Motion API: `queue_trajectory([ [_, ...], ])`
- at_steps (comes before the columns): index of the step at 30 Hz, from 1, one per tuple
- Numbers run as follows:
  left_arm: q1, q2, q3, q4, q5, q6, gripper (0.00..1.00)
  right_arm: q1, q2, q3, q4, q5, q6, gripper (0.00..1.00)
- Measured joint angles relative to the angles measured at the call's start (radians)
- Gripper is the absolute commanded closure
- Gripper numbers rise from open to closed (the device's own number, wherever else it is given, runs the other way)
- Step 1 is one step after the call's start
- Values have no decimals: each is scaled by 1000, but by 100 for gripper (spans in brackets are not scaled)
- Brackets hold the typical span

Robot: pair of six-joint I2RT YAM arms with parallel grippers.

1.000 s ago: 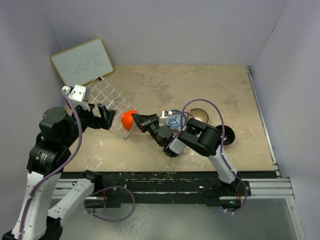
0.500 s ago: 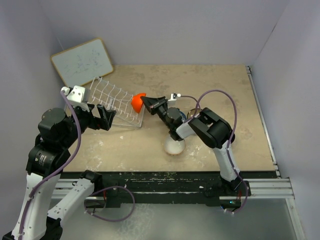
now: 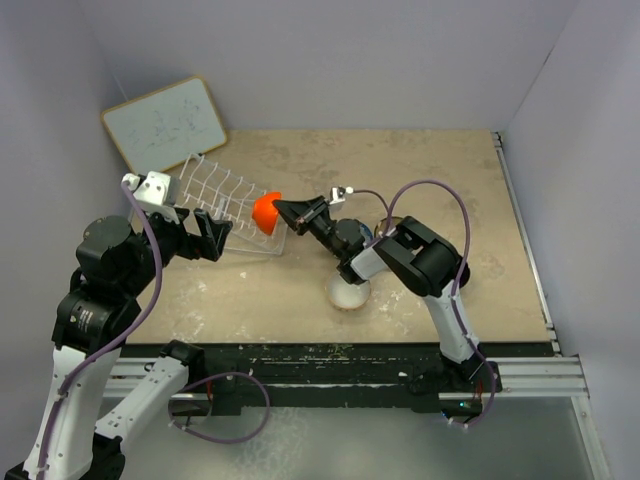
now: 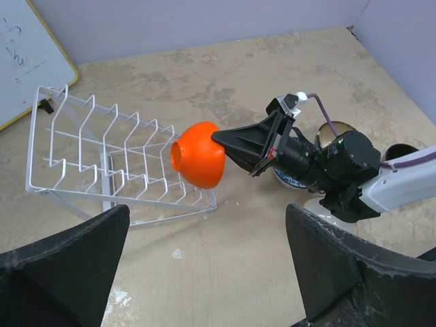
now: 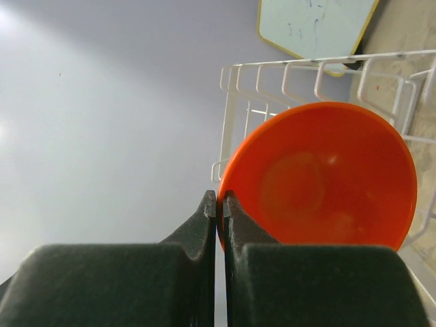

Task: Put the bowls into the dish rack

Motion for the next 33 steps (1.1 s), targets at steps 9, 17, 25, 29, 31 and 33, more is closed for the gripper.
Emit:
queue_trajectory([
  [9, 0, 5, -10, 7, 6, -9, 1, -7, 1, -82, 25, 3, 46, 100],
  [17, 0, 10, -14, 8, 7, -14, 1, -7, 44, -56, 35, -16, 68, 100],
  [25, 0, 19, -26, 23, 11, -16, 1, -7, 61, -51, 50, -19, 106, 84],
  [29, 0, 22, -30, 27, 12, -17, 1, -7, 68, -51, 56, -27, 124, 82],
  [31, 0, 22, -30, 30, 13, -17, 1, -7, 70, -52, 57, -35, 128, 80],
  [33, 0, 22, -30, 30, 15, -18, 1, -6, 69, -58, 60, -40, 129, 71],
])
